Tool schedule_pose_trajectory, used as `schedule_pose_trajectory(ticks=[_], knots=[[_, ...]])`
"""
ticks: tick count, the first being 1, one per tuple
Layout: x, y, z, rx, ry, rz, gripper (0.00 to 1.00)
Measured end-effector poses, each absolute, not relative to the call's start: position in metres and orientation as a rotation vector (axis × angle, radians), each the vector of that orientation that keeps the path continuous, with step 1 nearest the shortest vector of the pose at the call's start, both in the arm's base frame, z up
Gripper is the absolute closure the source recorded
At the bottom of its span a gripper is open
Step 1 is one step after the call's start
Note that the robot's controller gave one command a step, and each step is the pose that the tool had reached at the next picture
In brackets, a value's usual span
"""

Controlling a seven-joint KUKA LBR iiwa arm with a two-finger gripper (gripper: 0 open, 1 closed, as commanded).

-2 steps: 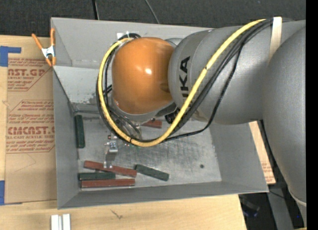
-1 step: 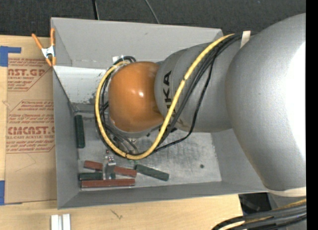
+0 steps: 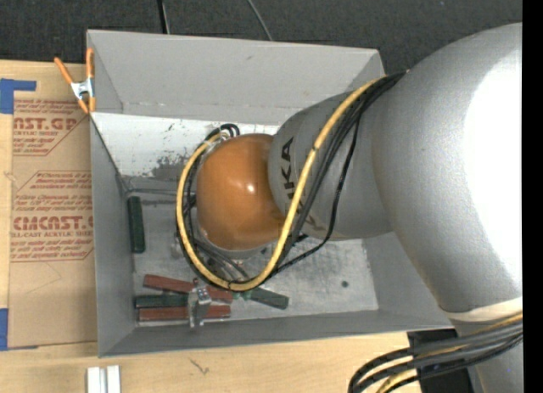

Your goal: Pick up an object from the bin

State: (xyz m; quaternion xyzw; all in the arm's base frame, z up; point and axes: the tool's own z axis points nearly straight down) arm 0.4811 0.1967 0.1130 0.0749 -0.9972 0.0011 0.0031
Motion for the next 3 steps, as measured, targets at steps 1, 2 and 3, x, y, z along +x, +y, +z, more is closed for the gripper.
schedule_pose_trajectory(ticks=[1,2,3], knots=[[0.484,0.208,0.072,0.209,-3.132,-0.002,1.00],[0.484,0.208,0.072,0.209,-3.132,-0.002,1.00],[0.491,0.195,0.204,0.204,-3.135,-0.001,1.00]])
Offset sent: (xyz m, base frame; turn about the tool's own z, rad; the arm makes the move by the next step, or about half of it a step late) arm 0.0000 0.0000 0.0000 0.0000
